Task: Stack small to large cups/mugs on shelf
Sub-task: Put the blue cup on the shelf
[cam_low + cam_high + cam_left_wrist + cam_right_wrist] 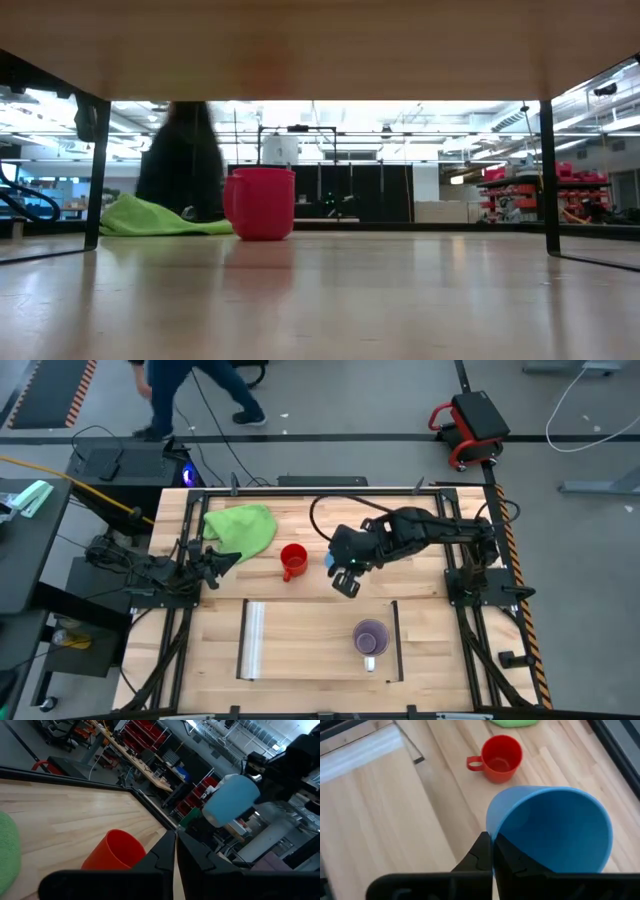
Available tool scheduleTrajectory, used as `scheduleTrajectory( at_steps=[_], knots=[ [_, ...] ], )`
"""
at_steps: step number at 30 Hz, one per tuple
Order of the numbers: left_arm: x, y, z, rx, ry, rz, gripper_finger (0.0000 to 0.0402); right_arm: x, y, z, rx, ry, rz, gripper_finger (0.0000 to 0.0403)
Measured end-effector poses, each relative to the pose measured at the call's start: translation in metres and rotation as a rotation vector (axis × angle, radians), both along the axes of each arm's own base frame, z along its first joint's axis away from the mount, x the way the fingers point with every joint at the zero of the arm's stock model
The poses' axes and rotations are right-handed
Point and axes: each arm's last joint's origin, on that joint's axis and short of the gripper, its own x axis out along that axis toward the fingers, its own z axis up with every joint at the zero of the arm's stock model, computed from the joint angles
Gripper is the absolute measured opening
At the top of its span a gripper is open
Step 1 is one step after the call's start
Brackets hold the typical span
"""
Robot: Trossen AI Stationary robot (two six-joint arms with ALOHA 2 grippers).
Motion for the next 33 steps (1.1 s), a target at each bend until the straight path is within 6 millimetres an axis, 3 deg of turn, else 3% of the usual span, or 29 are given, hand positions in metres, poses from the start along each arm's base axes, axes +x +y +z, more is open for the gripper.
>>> scheduleTrajectory(
  at_steps=[6,14,33],
  knots=[
    [0.000,0.000,0.000,0.000,0.003,0.000,0.0031,0.014,-0.019,-0.014,0.010,0.060,0.001,0.0001],
    [0.001,-0.003,0.001,0.012,-0.012,-0.112,0.0028,0.037,-0.005,-0.040,0.028,0.125,0.149,0.0000],
    [0.001,-0.003,0.001,0.030,0.000,-0.111,0.0029,0.084,-0.059,-0.112,0.123,0.287,-0.108,0.0002]
  ],
)
